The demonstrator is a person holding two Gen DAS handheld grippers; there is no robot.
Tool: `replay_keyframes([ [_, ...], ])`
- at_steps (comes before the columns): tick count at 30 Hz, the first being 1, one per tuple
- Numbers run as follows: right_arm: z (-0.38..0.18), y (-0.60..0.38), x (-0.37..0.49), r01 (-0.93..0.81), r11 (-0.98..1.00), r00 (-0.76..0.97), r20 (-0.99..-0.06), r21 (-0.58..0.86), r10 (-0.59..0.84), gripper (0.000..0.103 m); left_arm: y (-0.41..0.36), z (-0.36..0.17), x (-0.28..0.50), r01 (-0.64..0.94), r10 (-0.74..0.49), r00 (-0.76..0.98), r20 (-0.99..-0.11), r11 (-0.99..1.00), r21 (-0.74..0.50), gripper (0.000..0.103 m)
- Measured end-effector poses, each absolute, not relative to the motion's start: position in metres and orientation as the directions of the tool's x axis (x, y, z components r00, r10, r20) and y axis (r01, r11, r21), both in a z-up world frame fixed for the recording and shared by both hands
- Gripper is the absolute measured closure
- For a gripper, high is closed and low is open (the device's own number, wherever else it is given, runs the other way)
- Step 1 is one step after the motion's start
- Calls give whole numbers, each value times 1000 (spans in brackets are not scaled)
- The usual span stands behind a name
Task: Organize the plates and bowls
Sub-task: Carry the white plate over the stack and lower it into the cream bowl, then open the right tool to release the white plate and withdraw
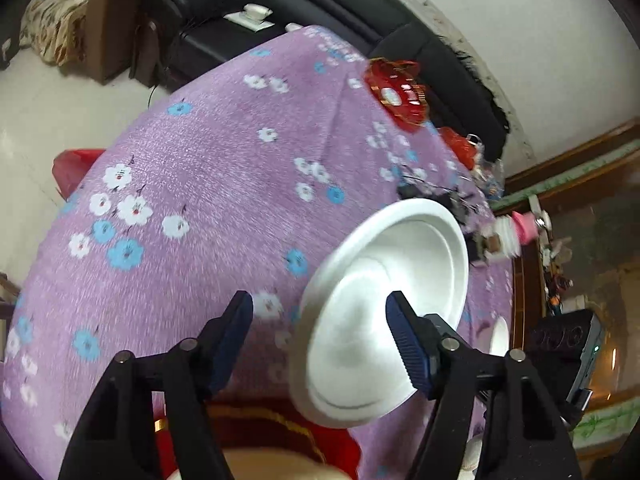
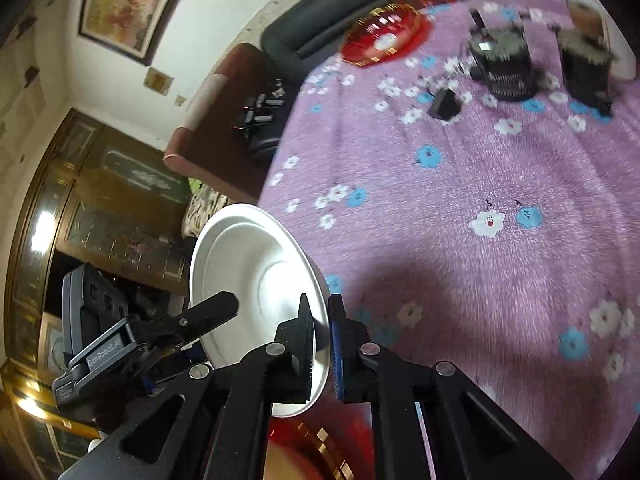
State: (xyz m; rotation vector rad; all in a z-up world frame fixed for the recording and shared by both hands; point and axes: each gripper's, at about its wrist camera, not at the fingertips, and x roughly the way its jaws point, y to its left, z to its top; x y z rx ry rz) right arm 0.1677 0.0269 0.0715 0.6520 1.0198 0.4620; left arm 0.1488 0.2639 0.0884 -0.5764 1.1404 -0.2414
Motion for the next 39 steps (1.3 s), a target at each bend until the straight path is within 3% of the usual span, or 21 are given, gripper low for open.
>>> replay_keyframes([
  [9, 129, 59, 72, -252, 788, 432, -663, 561, 611, 94, 246, 124, 45, 6, -346, 459, -818, 922, -387, 35],
  [24, 99, 88, 11, -249, 843, 347, -769, 477, 537, 94, 255, 102, -24, -20, -175, 482, -858, 977, -211, 34],
  [28, 94, 91, 9, -242, 877, 356, -803, 415, 478, 94, 263, 106, -33, -23, -169, 509, -844, 977, -210, 33],
  [39, 90, 95, 4, -201, 895, 369, -815, 398, 446, 93, 299, 121, -63, -46, -289, 561, -776, 925, -378, 32],
])
